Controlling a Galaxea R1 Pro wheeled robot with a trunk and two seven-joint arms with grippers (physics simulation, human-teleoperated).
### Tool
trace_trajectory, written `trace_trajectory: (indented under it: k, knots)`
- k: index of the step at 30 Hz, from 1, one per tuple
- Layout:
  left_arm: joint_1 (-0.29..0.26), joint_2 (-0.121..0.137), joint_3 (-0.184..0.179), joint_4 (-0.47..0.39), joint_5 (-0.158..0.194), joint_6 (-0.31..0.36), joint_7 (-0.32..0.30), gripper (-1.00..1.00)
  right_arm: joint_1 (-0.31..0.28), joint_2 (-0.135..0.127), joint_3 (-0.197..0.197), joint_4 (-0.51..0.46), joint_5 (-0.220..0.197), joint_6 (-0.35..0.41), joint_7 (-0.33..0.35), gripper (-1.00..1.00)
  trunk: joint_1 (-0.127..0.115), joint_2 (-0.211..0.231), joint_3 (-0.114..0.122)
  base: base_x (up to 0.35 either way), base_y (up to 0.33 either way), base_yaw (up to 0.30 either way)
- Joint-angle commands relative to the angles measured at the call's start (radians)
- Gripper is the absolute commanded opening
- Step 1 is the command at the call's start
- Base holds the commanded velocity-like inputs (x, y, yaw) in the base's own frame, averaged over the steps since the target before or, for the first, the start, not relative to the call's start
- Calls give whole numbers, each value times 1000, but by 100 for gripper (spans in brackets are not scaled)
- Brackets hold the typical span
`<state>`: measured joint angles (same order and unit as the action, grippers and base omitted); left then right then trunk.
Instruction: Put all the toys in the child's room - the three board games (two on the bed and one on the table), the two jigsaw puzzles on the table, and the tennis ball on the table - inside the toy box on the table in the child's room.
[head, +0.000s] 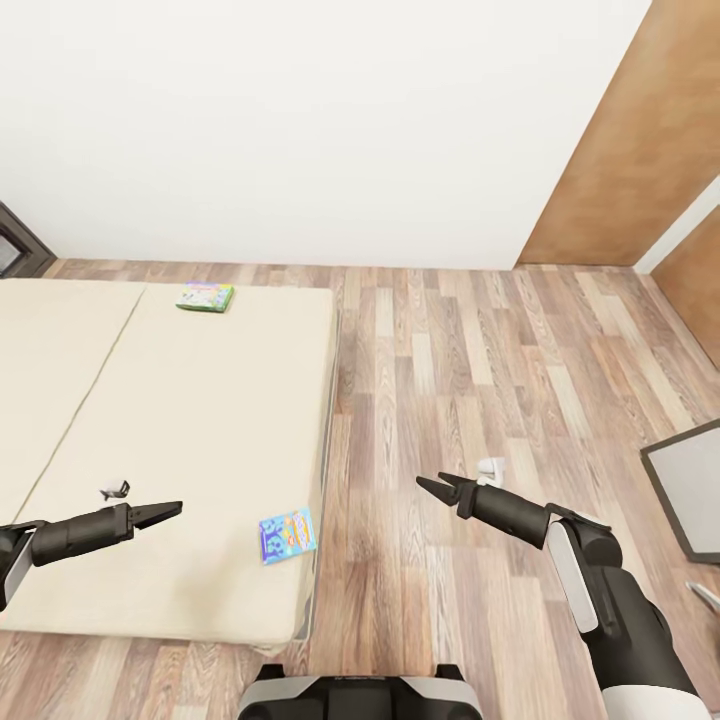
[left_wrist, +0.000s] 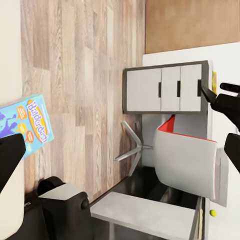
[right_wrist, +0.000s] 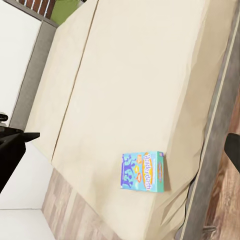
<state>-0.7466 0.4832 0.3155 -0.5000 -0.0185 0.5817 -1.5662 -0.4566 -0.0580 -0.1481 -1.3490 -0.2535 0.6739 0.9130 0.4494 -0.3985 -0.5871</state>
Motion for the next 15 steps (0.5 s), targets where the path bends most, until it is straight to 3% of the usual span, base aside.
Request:
trace_trajectory:
  k: [1, 15]
  knots:
    - [0, 0, 1, 0, -2, 10, -5, 100, -1, 0, -1, 0, -4, 6, 1, 100, 1, -1, 0, 0, 0, 0]
    - [1, 1, 1, 0, 3, 7, -5, 100, -1, 2, 1, -1, 2, 6, 0, 100, 1, -1, 23, 0, 0, 0]
